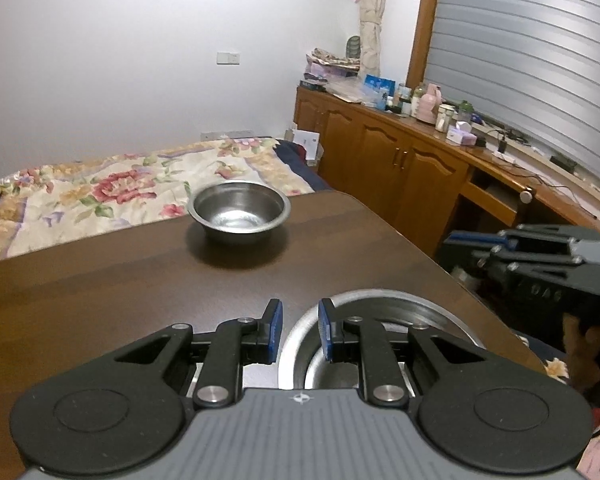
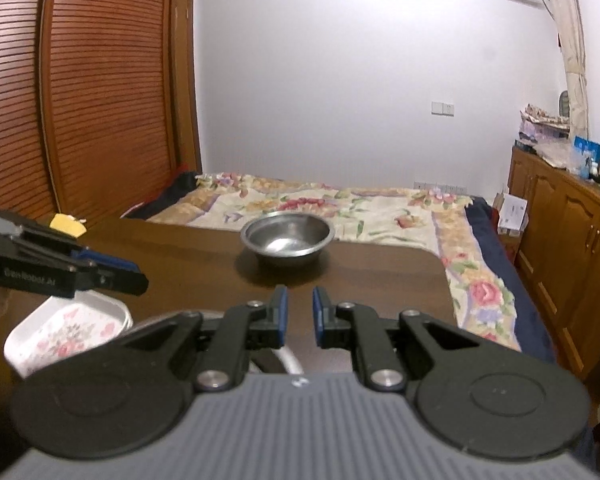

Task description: Organize plates and bowls

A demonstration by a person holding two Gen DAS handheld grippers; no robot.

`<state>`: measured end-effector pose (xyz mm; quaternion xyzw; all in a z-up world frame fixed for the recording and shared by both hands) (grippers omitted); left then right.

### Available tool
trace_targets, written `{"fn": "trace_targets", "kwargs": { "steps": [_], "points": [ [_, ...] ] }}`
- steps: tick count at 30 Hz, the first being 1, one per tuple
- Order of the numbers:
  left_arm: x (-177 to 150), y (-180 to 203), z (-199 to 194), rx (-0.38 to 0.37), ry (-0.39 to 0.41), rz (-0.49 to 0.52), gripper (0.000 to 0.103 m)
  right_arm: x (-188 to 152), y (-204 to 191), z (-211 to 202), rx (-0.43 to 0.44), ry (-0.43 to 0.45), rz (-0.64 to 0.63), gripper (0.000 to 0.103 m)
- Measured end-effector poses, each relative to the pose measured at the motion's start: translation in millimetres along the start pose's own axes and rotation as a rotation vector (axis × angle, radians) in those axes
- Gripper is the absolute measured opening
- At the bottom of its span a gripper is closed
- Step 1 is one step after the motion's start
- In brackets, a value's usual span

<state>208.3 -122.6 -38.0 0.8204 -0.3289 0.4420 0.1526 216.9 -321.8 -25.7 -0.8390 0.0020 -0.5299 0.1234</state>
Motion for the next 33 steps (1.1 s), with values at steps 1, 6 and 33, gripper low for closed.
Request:
{"fn": "trace_targets", "kwargs": {
  "steps": [1,6,33],
  "points": [
    [3,-4,2,0.005,0.001,0.001,0.022,4,2,3,0.000,0.007,-0.003,0.014],
    [16,-24,17,0.035,0.005,-0.002,0.026,26,11,27,-0.004,0.032,-0.016,0.014],
    [43,-95,126,0.138,-0.077,-0.065,0.051,16,39,172,0.065,-0.099,0.189,0.043]
  ]
}}
Point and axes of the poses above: each gripper's, at about its wrist camera, not at the fingertips, and z roughly the way its jaws point, y to its right, x to its top, the point moved 7 cm from there along z, roughly the way its jaws point, and after that the axes turned 11 degrees about z, right-handed, at the moved point
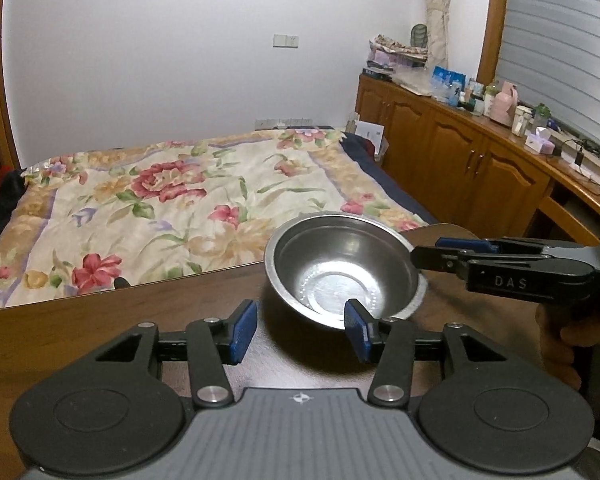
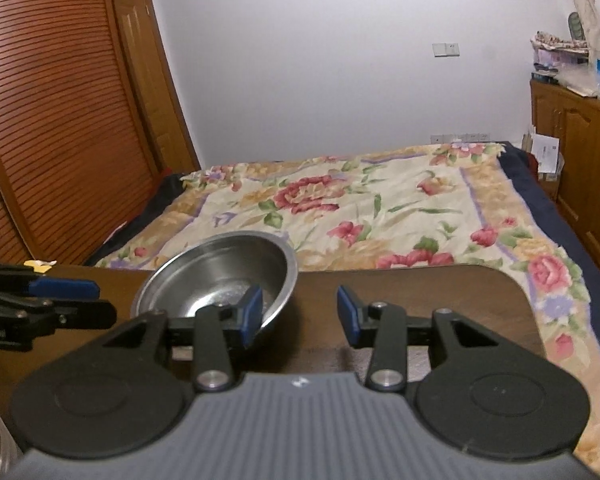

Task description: Organize plates and bowls

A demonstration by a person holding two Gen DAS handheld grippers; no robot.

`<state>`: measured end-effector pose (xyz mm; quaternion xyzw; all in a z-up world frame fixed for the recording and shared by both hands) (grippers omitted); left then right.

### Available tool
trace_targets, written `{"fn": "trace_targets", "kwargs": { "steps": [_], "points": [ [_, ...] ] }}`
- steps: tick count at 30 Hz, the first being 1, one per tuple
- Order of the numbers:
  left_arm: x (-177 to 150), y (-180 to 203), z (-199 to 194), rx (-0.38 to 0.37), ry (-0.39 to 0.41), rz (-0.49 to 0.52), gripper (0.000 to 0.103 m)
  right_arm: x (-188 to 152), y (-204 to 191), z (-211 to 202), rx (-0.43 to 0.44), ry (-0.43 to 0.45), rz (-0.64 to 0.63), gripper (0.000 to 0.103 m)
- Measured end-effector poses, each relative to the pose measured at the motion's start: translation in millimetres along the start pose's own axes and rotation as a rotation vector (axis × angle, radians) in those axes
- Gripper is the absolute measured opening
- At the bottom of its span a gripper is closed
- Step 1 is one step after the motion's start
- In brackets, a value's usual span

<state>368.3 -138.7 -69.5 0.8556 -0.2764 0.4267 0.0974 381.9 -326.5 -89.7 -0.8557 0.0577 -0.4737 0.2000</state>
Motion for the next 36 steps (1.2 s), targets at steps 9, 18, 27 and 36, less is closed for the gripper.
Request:
{"fn": "trace_targets", "kwargs": {
  "steps": [9,18,27,36],
  "points": [
    [1,-10,21,-0.011,-0.020,-0.054,0.051,1,-8,6,0.022,-0.018,-0.009,0.043],
    [3,-8,30,-0.021,-0.028,-0.052,0.048,1,-8,10,0.038,-0.030,0.000,0.043],
    [3,-2,35,-0.049,-0.043,-0.053,0.031,-1,-2,14,0.084,-0.055,0.054,0.036],
    [-2,4,36,-0.076,-0.046,-0.050,0.025,-8,-2,18,0.130,-0.102,0.078,0.022]
  ]
}}
Point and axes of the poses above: each gripper's, at about its wrist camera, not at the fingertips, and z roughly the way its jaws point, y to its right, x to its top, the point moved 7 cm from there along z, roughly the way its jaws point, and after that the axes turned 11 degrees about z, right-handed, at the moved point
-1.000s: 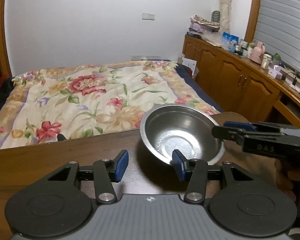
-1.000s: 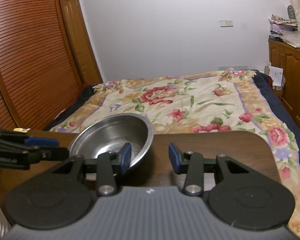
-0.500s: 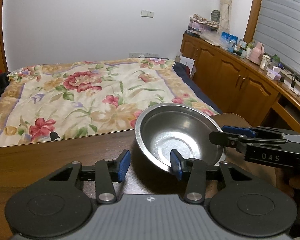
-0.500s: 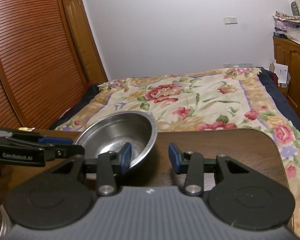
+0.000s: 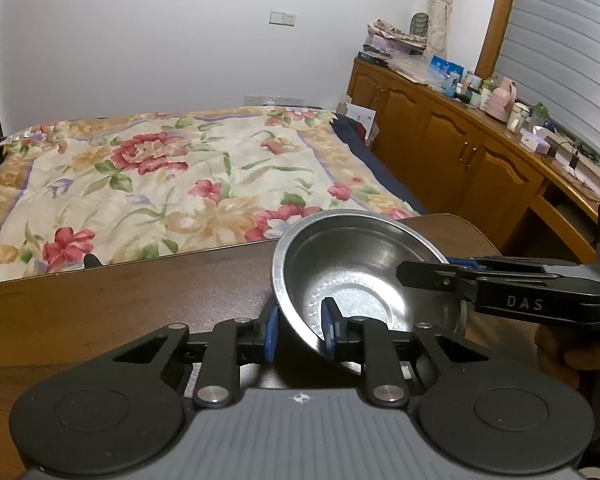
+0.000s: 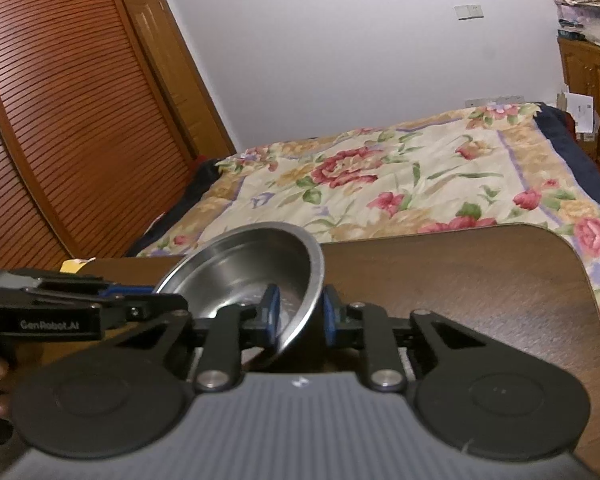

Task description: Organize plates and bowls

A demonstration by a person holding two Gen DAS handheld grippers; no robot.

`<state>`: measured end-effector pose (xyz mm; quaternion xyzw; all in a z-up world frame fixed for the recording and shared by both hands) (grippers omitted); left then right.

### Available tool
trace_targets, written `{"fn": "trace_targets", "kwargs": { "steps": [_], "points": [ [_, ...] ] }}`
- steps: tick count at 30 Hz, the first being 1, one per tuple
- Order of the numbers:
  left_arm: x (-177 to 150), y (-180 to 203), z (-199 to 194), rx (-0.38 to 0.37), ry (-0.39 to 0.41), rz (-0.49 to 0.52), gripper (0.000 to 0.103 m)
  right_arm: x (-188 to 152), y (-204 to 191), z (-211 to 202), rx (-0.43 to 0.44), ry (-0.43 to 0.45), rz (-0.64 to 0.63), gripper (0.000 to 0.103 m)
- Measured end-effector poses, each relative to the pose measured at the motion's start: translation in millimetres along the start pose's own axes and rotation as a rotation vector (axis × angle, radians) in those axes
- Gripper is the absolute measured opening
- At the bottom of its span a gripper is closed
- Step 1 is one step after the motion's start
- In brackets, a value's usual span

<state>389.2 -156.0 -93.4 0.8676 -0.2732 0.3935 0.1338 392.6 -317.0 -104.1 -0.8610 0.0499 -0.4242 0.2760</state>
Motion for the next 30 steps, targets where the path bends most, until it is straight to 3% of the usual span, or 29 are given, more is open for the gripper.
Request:
{"fn": "trace_targets", "kwargs": {
  "steps": [17,22,30],
  "points": [
    [-2,5,1,-0.002,-0.005,0.006,0.020,-2,-2,-2,0.009,-0.008,0.004,0.016],
    [-4,3,-1,-0.033,-0.004,-0.019,0.018,2,3,-4,0.014,-0.008,0.032,0.013],
    [7,13,-26,-0.029,0.033,0.017,0.013,8,0,-16,0.020,-0.005,0.043,0.010]
  ]
}}
Point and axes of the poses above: each gripper's, at about its wrist camera, not at the fingertips, and z roughly the way its jaws point, y to its right, x to its top, the point moved 7 cm from there along z, roughly the way its jaws point, and after that the axes turned 11 degrees about z, right-handed, at the moved point
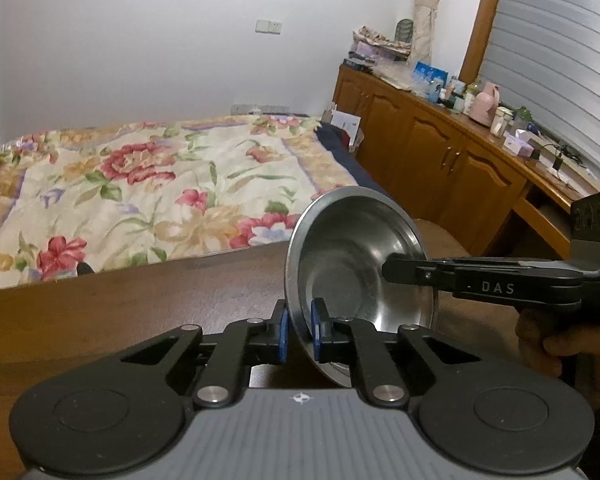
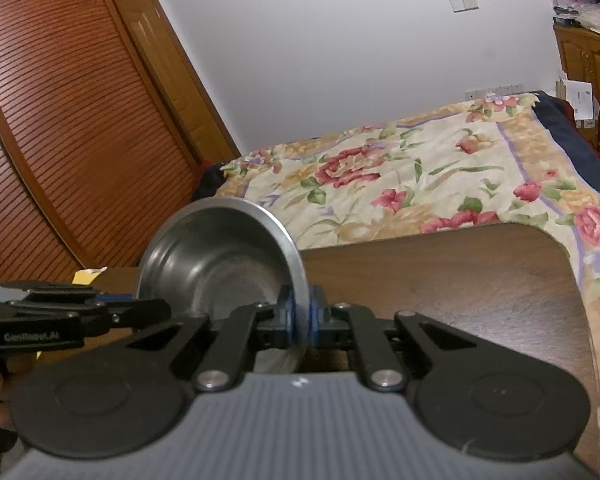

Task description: Organize plates and bowls

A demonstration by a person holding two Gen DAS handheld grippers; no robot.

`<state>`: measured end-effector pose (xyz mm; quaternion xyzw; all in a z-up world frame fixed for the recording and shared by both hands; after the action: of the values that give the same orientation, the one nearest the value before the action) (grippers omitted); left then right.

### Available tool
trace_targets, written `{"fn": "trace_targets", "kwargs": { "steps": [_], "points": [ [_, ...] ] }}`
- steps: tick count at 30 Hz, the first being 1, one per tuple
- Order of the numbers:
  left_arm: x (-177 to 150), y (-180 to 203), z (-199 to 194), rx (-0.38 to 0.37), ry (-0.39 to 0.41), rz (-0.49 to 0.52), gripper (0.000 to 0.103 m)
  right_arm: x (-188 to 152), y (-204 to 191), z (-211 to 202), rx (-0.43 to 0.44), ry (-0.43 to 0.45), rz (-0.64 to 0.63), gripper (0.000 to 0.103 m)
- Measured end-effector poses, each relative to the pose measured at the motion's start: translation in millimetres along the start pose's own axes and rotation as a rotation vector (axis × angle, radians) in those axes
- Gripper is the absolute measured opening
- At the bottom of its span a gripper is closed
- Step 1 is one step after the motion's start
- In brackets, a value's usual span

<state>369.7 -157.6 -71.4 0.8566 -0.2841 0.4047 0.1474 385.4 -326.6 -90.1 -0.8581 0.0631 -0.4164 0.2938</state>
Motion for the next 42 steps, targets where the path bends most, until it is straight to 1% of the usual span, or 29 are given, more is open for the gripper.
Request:
{"fn": "trace_targets", "kwargs": {
  "steps": [10,17,32,42],
  "points": [
    [12,14,-29,-0.002,0.054,0.016,0.013,13,-21,-37,0.004,0.064,-0.061,0.009],
    [16,24,-51,-0.001,0.087,0.035,0.013,15,-30,-55,-0.003,0.097,-0.094,0.009],
    [17,33,-98,0.005,0.148,0.067,0.013,9,-54,-89,0.022,0.137,-0.123,0.010],
    [9,42,-131,0.011,0.172,0.089,0.013,-3,-72,-112,0.033,0.146,-0.157,0.010]
  ]
}}
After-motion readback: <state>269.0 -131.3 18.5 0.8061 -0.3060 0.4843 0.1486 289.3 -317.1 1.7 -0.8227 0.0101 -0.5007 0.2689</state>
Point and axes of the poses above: each gripper's, at about its wrist camera, not at the fingertips, and z roughly the way its jaws point, y to its right, x to its top, the point moved 7 cm from there along z, roughly the way its jaws point, and after that the axes turned 11 degrees about z, right-handed, at the moved point
